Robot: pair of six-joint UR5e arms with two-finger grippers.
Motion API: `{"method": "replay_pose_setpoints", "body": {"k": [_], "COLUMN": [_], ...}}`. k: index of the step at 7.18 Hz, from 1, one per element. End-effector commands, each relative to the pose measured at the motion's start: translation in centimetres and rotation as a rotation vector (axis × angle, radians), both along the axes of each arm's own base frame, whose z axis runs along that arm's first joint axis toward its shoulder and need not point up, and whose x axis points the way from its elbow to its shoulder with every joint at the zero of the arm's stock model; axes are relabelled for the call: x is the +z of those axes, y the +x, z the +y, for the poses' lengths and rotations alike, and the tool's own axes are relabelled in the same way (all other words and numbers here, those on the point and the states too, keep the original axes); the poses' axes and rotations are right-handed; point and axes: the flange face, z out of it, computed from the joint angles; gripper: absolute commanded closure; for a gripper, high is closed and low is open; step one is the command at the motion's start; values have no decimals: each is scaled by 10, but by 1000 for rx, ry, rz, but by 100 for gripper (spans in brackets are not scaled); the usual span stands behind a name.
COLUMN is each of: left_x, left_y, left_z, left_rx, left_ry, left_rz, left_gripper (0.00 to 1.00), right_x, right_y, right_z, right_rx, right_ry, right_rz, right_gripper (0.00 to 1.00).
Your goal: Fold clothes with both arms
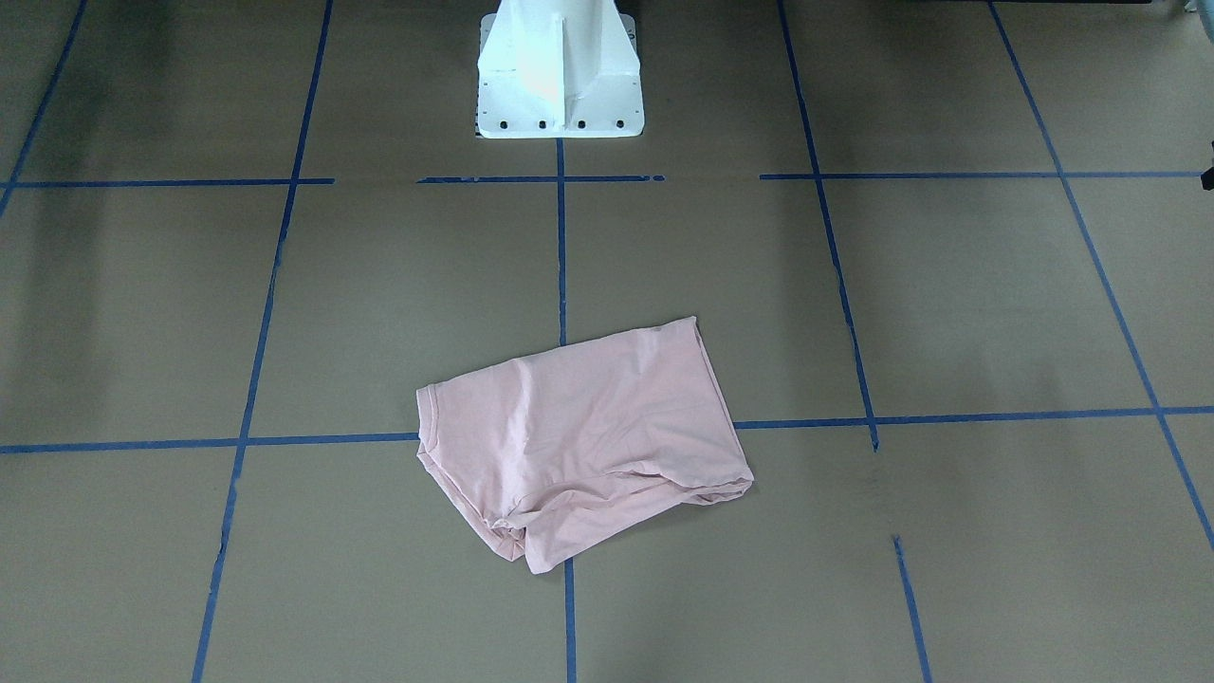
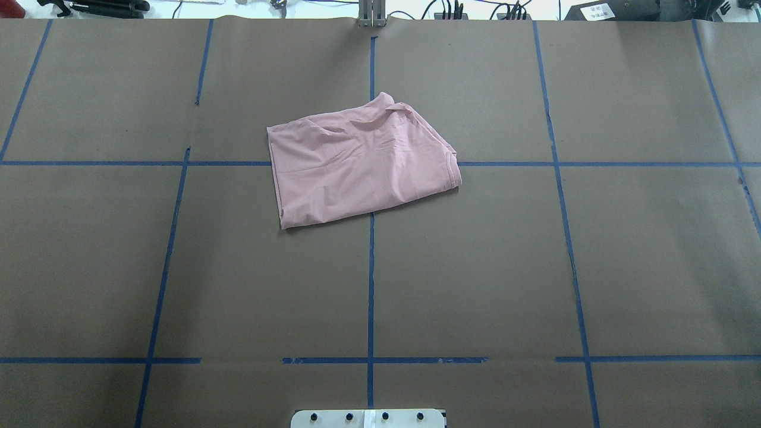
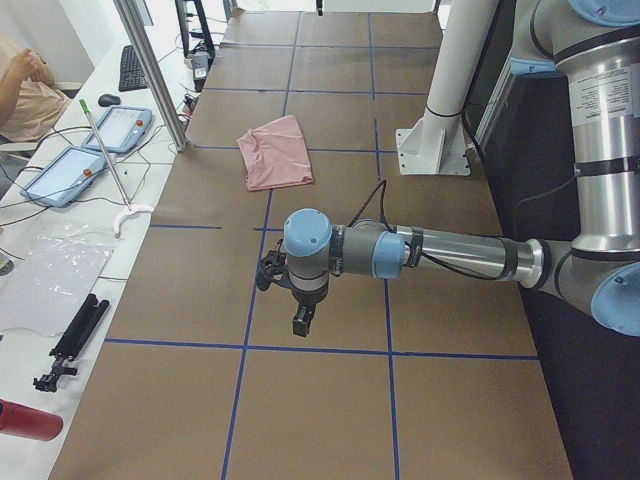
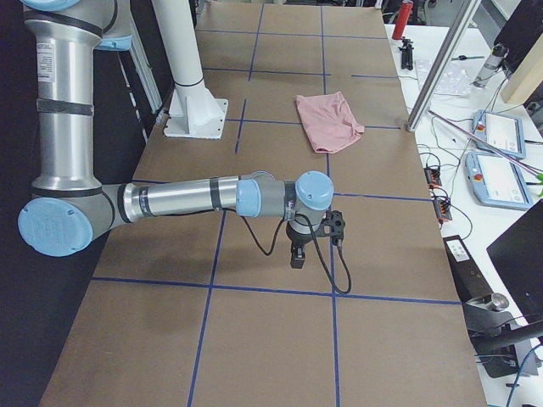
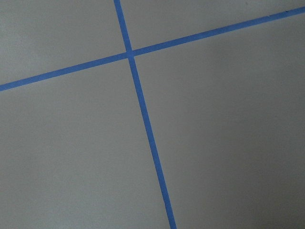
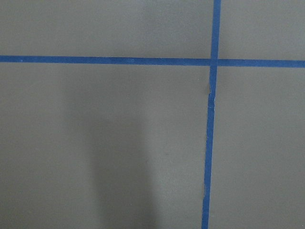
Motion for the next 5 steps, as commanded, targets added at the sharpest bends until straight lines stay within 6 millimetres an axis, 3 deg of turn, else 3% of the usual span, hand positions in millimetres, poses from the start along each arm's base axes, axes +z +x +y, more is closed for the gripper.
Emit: {"method": "replay_pose_setpoints", "body": {"k": [1,5], "left_x": [-1,-38], "left_y": [1,3], "left_z": [-2,-32], "left_rx": [1,1], "left_ry": [16,97], "left_rz": [-1,9], "left_gripper": [0,0], "right_x": [4,1], "right_y": [0,-3], "right_z": [-1,-2], "right_rx": [3,1], "right_ry": [-9,0], "right_rz": [-4,-33], "right_gripper": [0,0]}}
